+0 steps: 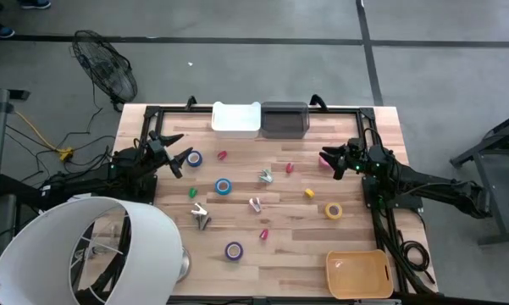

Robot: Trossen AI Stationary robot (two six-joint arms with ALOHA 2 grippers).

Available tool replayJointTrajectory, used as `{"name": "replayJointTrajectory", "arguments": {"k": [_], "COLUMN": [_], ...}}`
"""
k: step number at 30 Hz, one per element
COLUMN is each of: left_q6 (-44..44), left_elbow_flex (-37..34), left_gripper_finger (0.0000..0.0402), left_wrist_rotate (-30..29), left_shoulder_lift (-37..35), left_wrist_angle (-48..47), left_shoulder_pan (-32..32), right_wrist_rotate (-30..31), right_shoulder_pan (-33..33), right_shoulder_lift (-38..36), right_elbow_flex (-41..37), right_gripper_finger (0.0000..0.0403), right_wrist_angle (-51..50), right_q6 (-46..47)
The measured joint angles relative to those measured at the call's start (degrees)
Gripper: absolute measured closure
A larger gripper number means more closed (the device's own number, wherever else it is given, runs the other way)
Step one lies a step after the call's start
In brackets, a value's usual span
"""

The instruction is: Pick and place Stapler, Stapler remover, tape

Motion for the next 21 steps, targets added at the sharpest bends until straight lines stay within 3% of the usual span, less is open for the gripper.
{"name": "replayJointTrajectory", "arguments": {"k": [14, 21], "left_q6": [0.0, 0.0], "left_elbow_flex": [0.0, 0.0], "left_gripper_finger": [0.0117, 0.0117], "left_wrist_rotate": [0.0, 0.0], "left_shoulder_lift": [0.0, 0.0], "left_wrist_angle": [0.0, 0.0], "left_shoulder_pan": [0.0, 0.0], "right_wrist_rotate": [-0.4, -7.6], "right_shoulder_pan": [0.0, 0.0], "right_shoulder_lift": [0.0, 0.0], "right_elbow_flex": [0.0, 0.0], "right_gripper_finger": [0.0237, 0.0237], "right_wrist_angle": [0.7, 0.7], "right_q6": [0.0, 1.4]}}
